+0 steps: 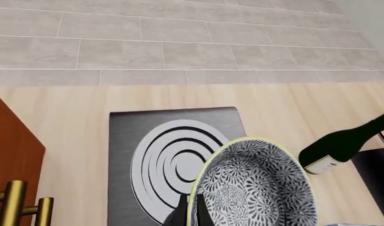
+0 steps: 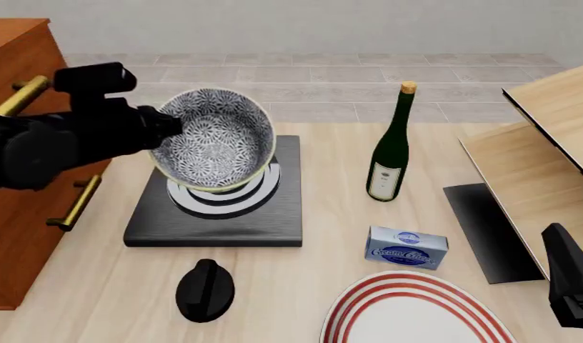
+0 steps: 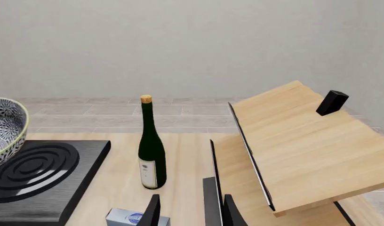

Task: Put the bowl on the stove.

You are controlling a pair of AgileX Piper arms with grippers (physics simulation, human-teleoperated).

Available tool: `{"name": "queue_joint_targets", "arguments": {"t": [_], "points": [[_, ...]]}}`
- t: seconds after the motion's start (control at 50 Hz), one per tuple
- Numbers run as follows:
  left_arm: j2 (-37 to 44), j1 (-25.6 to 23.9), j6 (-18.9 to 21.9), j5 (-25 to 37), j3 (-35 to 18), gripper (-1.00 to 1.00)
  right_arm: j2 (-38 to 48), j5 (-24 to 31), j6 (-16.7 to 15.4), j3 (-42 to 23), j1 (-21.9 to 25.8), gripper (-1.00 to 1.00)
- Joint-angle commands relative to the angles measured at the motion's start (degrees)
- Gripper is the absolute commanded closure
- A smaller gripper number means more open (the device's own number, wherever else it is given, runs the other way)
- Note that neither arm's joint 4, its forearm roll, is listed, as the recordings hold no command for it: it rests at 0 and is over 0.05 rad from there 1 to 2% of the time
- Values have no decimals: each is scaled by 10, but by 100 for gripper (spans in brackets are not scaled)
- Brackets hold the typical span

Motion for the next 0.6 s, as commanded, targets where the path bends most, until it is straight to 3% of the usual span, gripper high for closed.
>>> {"name": "queue_joint_targets", "arguments": {"t": [0.02,0.28,0.6], "points": [[14,-1,-5,-17,0,100,0,0,0,0,0,-100],[26,0,0,-31,0,100,0,0,0,0,0,-100],[76,11,-26,-40,-13,100,0,0,0,0,0,-100]]}}
